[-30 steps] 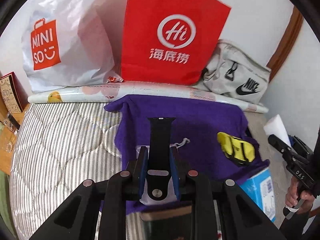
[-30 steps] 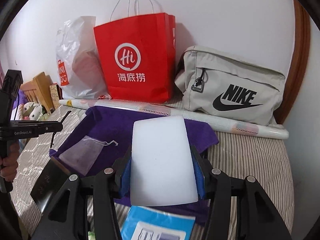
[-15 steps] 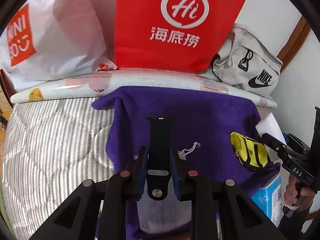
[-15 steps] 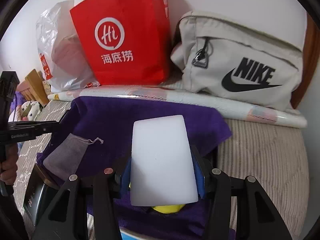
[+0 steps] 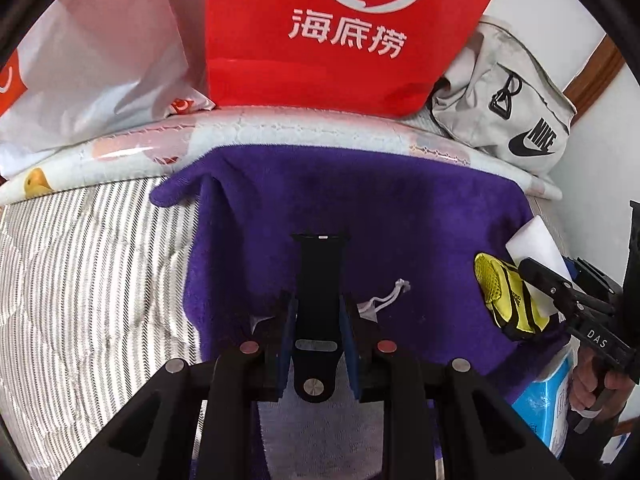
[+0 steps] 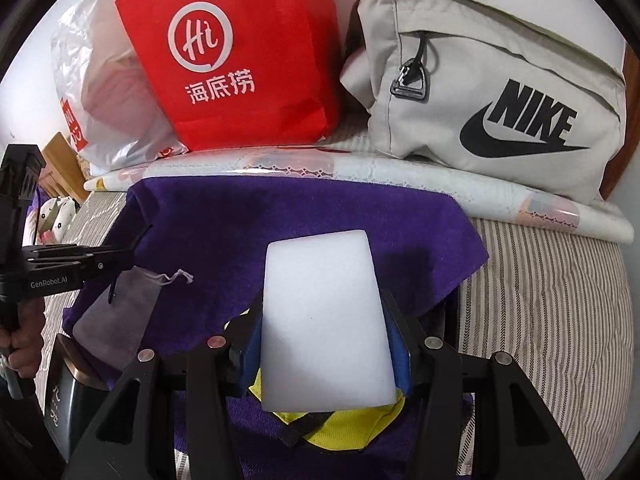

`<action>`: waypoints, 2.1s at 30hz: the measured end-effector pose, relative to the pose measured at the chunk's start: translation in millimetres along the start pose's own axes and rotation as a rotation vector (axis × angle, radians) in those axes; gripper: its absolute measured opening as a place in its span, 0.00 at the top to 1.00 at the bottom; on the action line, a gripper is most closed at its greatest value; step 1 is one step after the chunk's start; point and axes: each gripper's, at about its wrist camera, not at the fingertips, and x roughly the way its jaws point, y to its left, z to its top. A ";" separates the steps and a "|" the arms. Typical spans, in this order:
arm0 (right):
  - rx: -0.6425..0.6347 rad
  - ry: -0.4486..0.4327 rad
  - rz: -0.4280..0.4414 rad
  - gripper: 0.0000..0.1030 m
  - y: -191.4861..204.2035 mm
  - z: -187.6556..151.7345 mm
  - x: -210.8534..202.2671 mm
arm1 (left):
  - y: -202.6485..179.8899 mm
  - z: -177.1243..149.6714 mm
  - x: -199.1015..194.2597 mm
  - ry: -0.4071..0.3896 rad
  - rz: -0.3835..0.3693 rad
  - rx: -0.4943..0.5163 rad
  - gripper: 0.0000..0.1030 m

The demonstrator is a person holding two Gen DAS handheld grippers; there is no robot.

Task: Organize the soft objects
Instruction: 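Open the right tool on the pouch while the left tool drops the strap, then withdraw both open tools from the towel back toward the remaining items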

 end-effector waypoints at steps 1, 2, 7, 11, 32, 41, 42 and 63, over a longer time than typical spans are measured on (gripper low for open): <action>0.000 0.008 0.005 0.49 -0.5 0.2 0.4 | -1.2 0.2 0.2 0.000 -0.006 0.002 0.78; -0.004 0.013 0.012 0.49 -0.4 0.8 1.2 | -1.9 0.3 -0.4 -0.002 -0.016 0.004 0.74; -0.028 -0.008 0.017 0.26 3.4 0.8 -6.1 | -8.8 0.2 -6.0 -0.014 -0.016 0.026 0.38; -0.039 -0.044 0.016 0.23 7.9 0.1 -18.9 | -11.9 -1.5 -17.1 -0.029 -0.012 0.033 0.38; 0.009 -0.202 0.031 0.21 27.1 -80.0 -155.5 | 0.0 -106.6 -150.8 -0.208 0.021 -0.066 0.39; -0.001 -0.179 0.089 0.23 48.2 -140.9 -188.7 | -22.5 -181.9 -164.4 -0.226 0.066 -0.002 0.39; -0.005 -0.166 0.100 0.25 51.7 -148.9 -189.5 | -23.9 -190.5 -163.1 -0.221 0.067 0.002 0.39; -0.088 -0.099 0.094 0.25 75.6 -238.3 -183.9 | -38.0 -282.7 -86.1 0.018 -0.048 -0.202 0.29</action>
